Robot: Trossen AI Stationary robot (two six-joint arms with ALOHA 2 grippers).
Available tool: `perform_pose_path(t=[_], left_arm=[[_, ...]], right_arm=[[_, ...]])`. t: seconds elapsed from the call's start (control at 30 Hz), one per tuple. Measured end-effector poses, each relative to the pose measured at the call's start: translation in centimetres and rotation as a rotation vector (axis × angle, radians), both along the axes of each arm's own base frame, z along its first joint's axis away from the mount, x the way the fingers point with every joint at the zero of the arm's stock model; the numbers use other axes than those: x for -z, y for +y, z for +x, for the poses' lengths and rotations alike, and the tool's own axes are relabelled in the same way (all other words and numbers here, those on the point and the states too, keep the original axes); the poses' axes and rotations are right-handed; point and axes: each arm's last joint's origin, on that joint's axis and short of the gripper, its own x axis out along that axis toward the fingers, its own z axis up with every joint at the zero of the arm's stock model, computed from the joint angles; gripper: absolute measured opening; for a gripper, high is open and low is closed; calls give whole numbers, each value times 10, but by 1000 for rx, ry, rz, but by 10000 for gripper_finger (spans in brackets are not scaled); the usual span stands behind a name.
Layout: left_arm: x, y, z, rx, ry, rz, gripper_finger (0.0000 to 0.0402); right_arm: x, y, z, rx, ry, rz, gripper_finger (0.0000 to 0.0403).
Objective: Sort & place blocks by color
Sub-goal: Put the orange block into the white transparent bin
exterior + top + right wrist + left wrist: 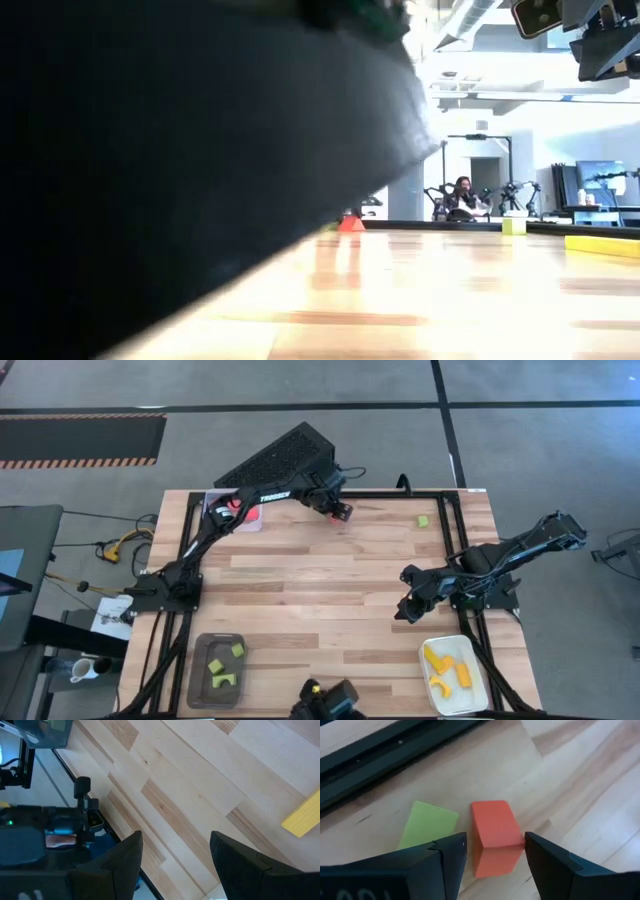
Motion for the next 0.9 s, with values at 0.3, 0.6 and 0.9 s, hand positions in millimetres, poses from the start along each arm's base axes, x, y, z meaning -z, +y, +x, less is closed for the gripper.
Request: perform_pose_path(t=[0.3, 0.6, 0.9], left_arm=[[0, 14, -9, -33, -46, -87, 168], [2, 15, -18, 33, 5, -124, 149], [0, 26, -32, 9, 53, -137, 129]], right_arm=[[0, 0, 0, -2, 0, 0, 255], [0, 0, 0, -16, -6, -11, 255], [0, 0, 0, -15, -6, -10, 255]])
